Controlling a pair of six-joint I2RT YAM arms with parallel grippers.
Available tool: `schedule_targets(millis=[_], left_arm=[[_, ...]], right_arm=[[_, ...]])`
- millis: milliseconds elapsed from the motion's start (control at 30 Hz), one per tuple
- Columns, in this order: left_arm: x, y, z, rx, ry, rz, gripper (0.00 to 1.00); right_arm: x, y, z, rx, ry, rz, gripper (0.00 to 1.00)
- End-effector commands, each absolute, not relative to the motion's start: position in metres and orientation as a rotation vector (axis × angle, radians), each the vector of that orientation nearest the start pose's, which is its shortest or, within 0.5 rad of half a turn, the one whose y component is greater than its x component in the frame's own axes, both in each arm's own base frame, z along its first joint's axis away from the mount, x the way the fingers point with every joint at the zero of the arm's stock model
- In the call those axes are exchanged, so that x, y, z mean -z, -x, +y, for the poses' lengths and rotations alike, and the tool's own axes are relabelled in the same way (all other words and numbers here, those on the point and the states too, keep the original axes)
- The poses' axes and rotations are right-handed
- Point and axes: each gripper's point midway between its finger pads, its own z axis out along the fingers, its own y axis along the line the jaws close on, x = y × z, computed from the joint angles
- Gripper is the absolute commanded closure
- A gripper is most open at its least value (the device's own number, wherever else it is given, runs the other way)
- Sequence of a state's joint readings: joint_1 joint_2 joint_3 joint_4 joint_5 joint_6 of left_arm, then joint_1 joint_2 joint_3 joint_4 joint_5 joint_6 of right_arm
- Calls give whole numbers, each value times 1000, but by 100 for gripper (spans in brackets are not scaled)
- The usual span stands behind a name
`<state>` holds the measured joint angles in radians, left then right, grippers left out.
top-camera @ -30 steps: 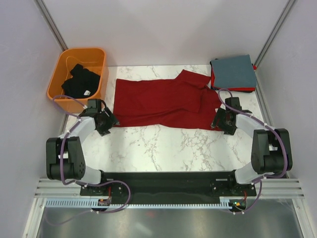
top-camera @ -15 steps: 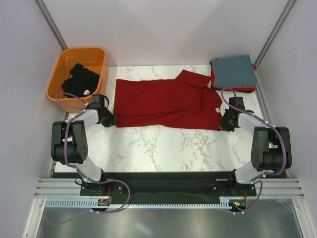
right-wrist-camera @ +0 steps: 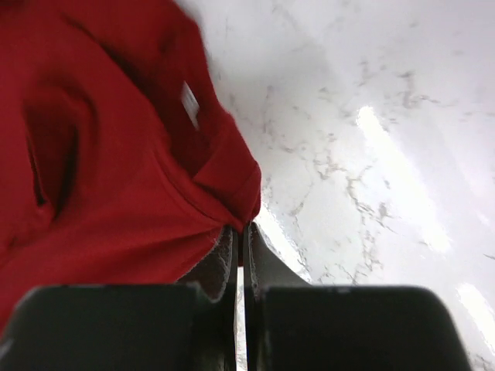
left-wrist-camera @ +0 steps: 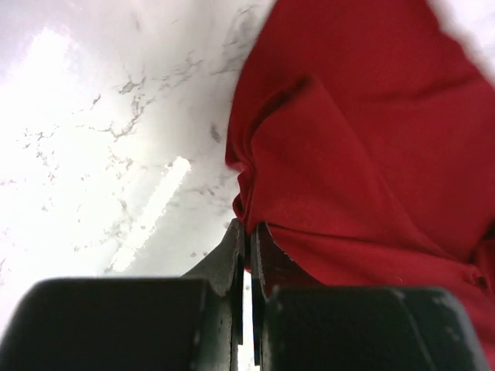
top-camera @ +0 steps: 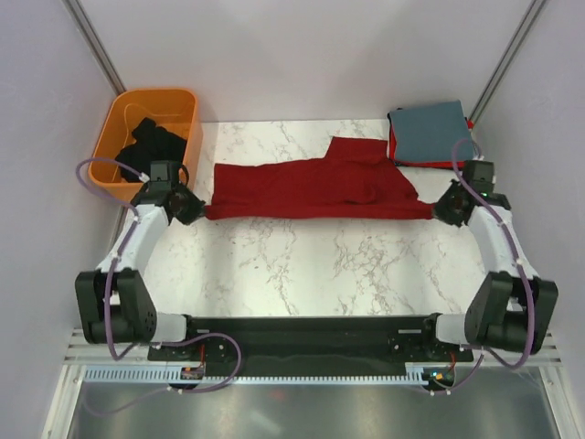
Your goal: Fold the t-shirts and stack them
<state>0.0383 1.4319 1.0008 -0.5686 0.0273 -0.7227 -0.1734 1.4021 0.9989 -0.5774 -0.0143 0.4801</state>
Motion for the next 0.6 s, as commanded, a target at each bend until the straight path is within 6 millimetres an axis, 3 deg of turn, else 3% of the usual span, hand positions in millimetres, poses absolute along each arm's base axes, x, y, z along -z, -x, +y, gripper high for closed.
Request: schedule_targets(millis=[0,33,100,133,167,200,233,400,567], left_arm=[[-145,-328,6,221,952,2285,98],[-130,-315,3,221,968,2325,98],[-125,-298,-2,246,975,2340,98],[-108,-282,-4,235,1001,2375,98],[-112,-275,-8,276,992,2354,98],[-97,-261,-11,275,1021,2380,98],[-95,-255,-12,286,1029,2374,98],[-78,-221,-24,348,1100,2367,98],[-89,-213,-30,404,1160,2333,94]], right_arm=[[-126,-301,-50,-106,-910,2374,100],[-114,-289,-39,-159,-911,2414,100],[-101,-273,-34,-168,-924,2448,100],[-91,-258,-30,-163,-931,2463,100],[-88,-251,-28,-164,-940,2462,100],[-85,-246,-26,-173,-967,2452,100],[-82,-237,-21,-199,-975,2448,100],[-105,-230,-11,-287,-1100,2326,100],[-106,-211,-4,-319,-1232,2263,100]])
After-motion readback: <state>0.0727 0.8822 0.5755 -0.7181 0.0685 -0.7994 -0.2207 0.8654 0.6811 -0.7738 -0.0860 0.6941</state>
